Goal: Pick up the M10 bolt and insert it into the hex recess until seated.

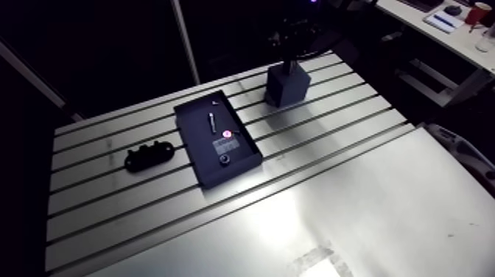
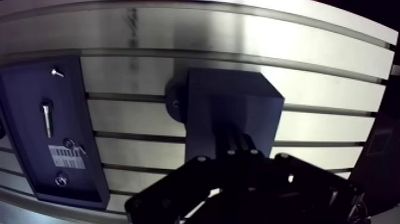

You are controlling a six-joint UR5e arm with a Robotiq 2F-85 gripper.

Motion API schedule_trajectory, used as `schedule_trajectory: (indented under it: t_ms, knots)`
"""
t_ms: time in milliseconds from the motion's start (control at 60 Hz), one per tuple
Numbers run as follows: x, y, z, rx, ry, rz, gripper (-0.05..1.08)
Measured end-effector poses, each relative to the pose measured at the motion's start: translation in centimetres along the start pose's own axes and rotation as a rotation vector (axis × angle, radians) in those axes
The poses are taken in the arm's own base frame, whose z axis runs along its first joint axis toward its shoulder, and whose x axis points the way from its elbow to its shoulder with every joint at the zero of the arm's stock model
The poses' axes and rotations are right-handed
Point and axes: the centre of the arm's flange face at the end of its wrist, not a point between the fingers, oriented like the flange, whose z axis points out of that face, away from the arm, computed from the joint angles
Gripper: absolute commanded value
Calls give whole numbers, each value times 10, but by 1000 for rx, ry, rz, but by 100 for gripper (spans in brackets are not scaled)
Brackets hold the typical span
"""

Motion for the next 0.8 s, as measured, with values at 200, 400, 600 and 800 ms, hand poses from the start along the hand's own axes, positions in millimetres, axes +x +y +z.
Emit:
schedule_trajectory:
  t_ms: [200,400,600,800]
  knots:
    - [1,0,0,0,0,-3,108]
    - [2,0,-3,-1,4,-9,108]
    - [0,-2,-15,-5,9,-19,108]
    - [-7,-5,-33,-5,6,-24,97]
